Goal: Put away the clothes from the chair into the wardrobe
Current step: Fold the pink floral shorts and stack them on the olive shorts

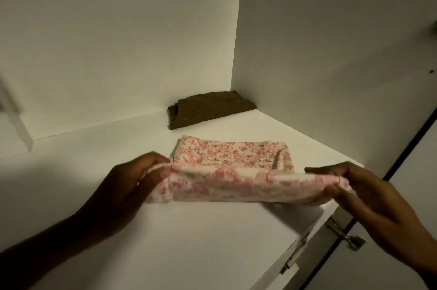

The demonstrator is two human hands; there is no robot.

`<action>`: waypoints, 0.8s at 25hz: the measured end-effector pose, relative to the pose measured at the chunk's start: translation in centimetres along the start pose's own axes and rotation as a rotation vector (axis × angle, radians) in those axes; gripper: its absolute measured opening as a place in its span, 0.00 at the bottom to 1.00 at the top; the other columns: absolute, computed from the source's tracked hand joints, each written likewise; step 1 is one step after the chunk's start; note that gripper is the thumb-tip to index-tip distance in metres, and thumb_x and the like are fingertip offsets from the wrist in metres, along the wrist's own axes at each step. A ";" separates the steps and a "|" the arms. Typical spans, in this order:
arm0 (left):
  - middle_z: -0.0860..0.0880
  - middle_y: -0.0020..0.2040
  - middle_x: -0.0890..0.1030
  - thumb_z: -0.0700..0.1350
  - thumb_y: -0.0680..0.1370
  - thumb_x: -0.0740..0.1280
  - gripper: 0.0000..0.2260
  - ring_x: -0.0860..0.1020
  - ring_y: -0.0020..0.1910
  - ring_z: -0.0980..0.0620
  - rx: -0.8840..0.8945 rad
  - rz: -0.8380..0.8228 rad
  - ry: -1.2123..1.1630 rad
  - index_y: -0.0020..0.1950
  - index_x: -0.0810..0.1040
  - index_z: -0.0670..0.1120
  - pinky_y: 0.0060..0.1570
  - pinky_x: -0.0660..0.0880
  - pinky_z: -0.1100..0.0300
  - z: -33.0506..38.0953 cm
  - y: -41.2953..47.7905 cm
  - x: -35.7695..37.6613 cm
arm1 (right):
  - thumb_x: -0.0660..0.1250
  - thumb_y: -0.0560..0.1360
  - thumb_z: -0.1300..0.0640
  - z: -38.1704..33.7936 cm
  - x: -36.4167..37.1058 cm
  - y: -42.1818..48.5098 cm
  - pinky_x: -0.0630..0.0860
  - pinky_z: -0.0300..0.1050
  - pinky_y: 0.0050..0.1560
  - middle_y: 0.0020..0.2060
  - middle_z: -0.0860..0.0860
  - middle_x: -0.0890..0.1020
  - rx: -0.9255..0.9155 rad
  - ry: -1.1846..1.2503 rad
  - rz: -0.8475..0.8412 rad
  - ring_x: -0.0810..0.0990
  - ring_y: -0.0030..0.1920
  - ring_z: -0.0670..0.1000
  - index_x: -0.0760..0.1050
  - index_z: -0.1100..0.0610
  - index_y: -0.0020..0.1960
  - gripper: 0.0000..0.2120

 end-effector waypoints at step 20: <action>0.51 0.40 0.85 0.53 0.66 0.75 0.22 0.83 0.39 0.54 -0.530 -0.404 -0.066 0.52 0.82 0.38 0.36 0.77 0.67 -12.0 11.7 8.5 | 0.72 0.70 0.41 17.0 3.0 13.5 0.73 0.44 0.50 0.56 0.55 0.81 0.715 -0.362 -0.208 0.79 0.54 0.53 0.77 0.60 0.58 0.26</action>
Point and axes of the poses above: each hand's wrist, its own y-axis towards the middle knuckle, its own x-axis out of the palm, z = x × y, the point moved 10 cm from there along y, towards the middle knuckle
